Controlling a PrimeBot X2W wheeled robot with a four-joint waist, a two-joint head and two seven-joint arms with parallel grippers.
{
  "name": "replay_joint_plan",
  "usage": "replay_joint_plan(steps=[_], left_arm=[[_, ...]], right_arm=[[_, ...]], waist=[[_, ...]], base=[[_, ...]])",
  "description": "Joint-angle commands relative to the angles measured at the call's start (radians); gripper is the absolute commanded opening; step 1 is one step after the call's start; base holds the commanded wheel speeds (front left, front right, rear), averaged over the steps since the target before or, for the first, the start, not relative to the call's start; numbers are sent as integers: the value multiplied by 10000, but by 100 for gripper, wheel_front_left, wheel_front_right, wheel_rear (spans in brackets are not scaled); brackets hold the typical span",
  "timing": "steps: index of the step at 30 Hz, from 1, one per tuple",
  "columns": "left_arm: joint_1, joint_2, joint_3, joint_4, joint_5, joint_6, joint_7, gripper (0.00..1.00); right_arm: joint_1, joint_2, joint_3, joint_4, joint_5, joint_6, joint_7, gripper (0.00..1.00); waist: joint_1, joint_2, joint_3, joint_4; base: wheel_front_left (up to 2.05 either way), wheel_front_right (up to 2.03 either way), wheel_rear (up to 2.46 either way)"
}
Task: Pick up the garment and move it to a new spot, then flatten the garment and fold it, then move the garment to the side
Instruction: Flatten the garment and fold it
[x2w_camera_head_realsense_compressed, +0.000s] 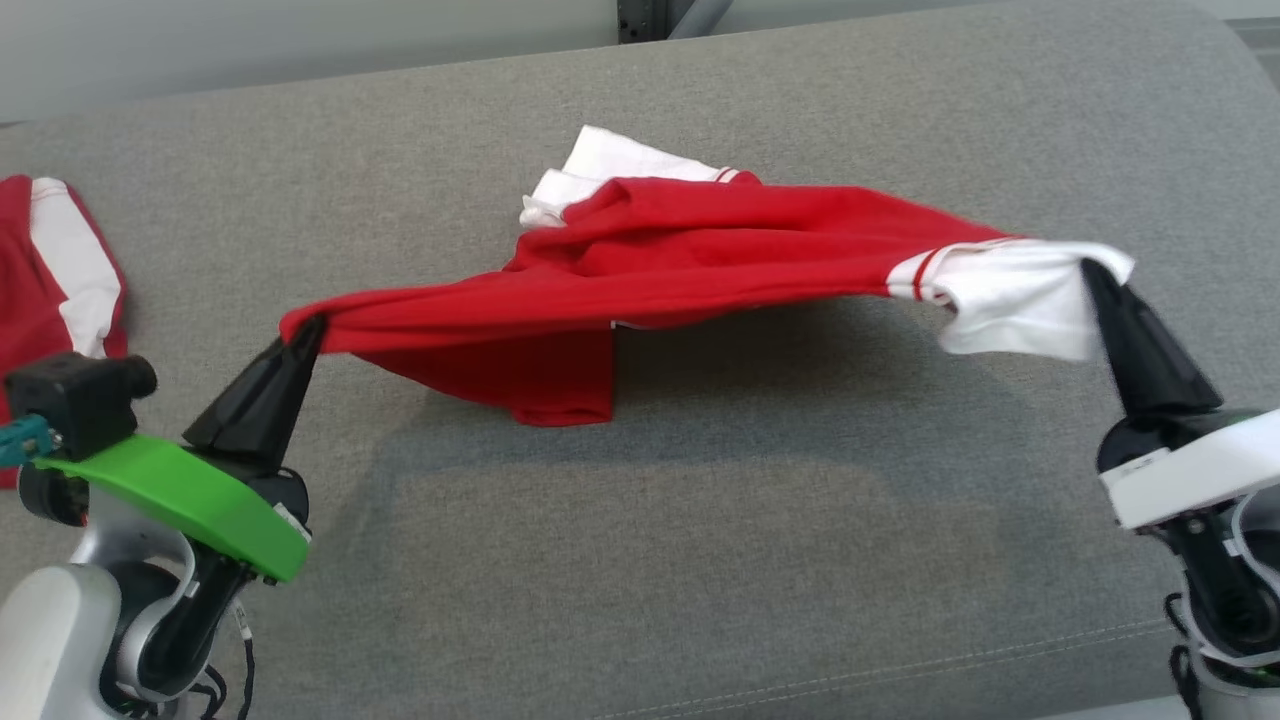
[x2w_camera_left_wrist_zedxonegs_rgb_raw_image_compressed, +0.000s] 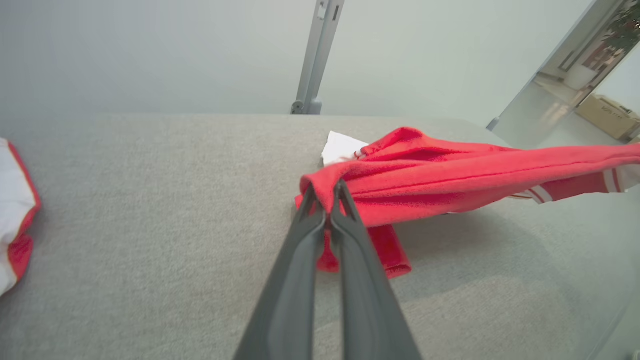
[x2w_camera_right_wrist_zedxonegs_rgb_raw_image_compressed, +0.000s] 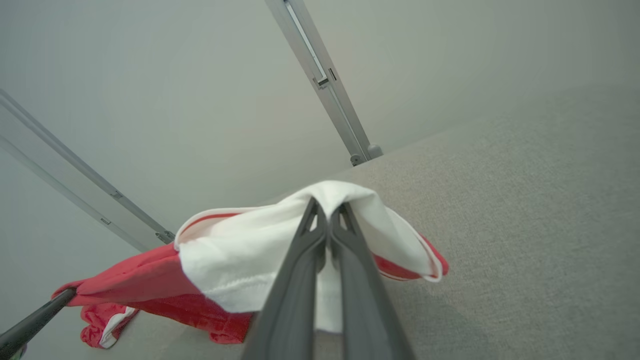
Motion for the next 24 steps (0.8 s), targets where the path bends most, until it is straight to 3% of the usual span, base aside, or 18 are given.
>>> replay_joint_plan(steps=[1,7,12,18,24], left_arm=[[64,158,167,-548,-134,143,166,0],[-892,545,646,-3583,-777,855,1420,0],[-2790,705,1028,-4349,-1159,1515,2471,0],[-5494,856,570,-2731,-642,1682,3413,0],[-8127,437,103,707,532,1354,2669,0]], right_arm=[[-49,-87,-264,-533,168,-7,235,0],[-1627,-302,-1381,-2738,790,-4,1720,0],[-3984,-760,-1831,-2824,693,-4,2765,0],[-6946,-978,-1701,-807,169,-5,3288,0],[-9740,-369,-946,2217,-959,-10,2456,0]], waist=[[0,114,-252,-252],[0,114,-353,-659],[0,114,33,-836],[0,114,1219,-893],[0,114,2261,-754]], base=[[0,0,0],[0,0,0],[0,0,0],[0,0,0],[0,0,0]])
